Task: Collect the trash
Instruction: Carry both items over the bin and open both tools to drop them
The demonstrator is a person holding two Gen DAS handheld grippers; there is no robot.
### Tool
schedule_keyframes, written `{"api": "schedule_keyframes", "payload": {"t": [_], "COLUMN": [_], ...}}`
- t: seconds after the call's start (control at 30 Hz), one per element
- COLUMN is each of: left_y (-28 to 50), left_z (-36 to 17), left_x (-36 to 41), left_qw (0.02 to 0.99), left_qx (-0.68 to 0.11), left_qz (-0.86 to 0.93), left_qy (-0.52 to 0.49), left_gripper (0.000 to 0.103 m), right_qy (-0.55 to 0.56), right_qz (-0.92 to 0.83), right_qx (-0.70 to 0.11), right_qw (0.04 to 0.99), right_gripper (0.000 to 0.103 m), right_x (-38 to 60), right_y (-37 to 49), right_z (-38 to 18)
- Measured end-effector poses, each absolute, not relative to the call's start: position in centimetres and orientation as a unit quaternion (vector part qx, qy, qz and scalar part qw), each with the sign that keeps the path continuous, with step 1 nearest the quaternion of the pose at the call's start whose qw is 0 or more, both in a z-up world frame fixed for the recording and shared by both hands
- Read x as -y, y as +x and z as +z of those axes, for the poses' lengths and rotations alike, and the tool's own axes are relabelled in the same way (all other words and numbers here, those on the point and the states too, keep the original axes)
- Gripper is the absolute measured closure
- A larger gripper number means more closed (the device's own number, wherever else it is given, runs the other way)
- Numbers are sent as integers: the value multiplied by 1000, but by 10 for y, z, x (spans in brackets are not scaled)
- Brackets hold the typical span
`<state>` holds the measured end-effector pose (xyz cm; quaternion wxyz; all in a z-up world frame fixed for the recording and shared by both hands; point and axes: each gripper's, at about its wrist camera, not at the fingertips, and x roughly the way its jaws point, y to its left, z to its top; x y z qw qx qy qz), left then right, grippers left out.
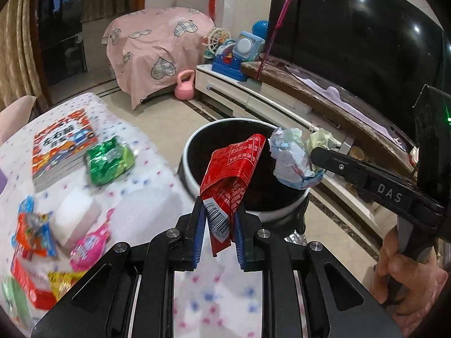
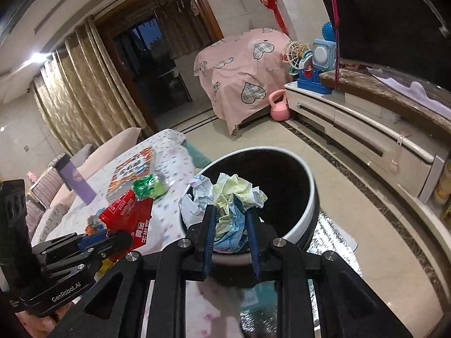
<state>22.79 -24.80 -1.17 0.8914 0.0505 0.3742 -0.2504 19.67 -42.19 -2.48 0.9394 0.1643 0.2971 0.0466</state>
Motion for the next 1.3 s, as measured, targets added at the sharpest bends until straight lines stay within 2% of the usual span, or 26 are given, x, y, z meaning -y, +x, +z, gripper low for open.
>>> {"api": "schedule_keyframes", "payload": {"t": [0.4, 0.47, 0.57, 0.6, 0.63, 0.67, 0.73, 0.9, 1.13, 1.3], "left_y": [267, 270, 270, 271, 271, 270, 268, 255, 226, 201], "left_z": [-27, -31, -35, -36, -35, -34, -32, -29, -28, -23], "left_x": [294, 296, 298, 298, 296, 293, 289, 271, 231, 205], "left_qw": [876, 873, 871, 871, 872, 874, 875, 878, 884, 892], "left_qx": [-402, -408, -413, -414, -414, -411, -410, -409, -409, -397], "left_qz": [-253, -252, -252, -248, -245, -246, -248, -242, -227, -214], "left_qy": [83, 87, 87, 88, 88, 85, 78, 64, 27, 19], "left_gripper": [83, 80, 67, 53, 46, 46, 43, 38, 33, 32], "right_qy": [156, 153, 154, 153, 152, 153, 160, 172, 184, 195], "right_qz": [45, 45, 46, 45, 42, 42, 42, 43, 48, 53], "right_qx": [-334, -341, -351, -355, -359, -362, -364, -357, -328, -308], "right_qw": [928, 927, 922, 921, 920, 919, 916, 917, 925, 930], "right_gripper": [78, 78, 75, 73, 67, 64, 51, 38, 11, 8], "right_x": [448, 450, 451, 452, 452, 453, 456, 457, 443, 421], "right_y": [240, 246, 252, 254, 256, 257, 257, 249, 222, 197], "right_z": [-35, -38, -45, -47, -49, -51, -53, -50, -40, -38]}}
